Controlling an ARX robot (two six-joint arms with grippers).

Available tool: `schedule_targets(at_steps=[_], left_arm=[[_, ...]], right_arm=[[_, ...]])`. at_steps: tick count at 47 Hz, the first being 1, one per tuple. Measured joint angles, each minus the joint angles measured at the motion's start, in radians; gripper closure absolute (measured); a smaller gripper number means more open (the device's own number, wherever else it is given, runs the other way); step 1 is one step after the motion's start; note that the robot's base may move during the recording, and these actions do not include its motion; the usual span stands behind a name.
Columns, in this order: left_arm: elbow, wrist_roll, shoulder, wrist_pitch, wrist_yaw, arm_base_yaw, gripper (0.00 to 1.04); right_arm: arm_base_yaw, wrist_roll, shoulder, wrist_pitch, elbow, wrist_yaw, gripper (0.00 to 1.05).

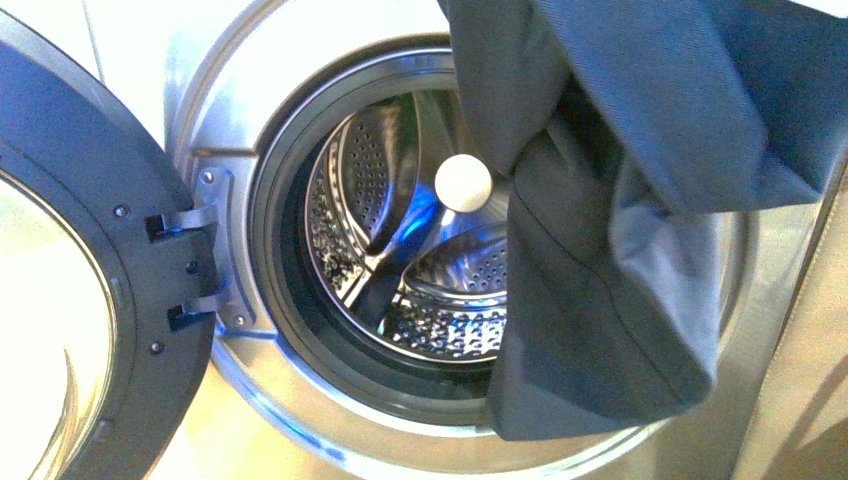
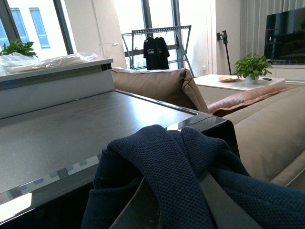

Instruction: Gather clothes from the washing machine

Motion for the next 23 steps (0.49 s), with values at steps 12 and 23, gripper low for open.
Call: schedule_targets(at_steps=[12,23], left_arm=[[0.0,0.0,0.0,0.0,0.0,0.0,0.96],[0.0,0.0,0.0,0.0,0.0,0.0,0.96]], right_arm=[[0.1,0.119,0.03,0.149,0.006,-0.012,0.08],[0.177,0.142,0.05,0.128,0.056,0.054,0.08]])
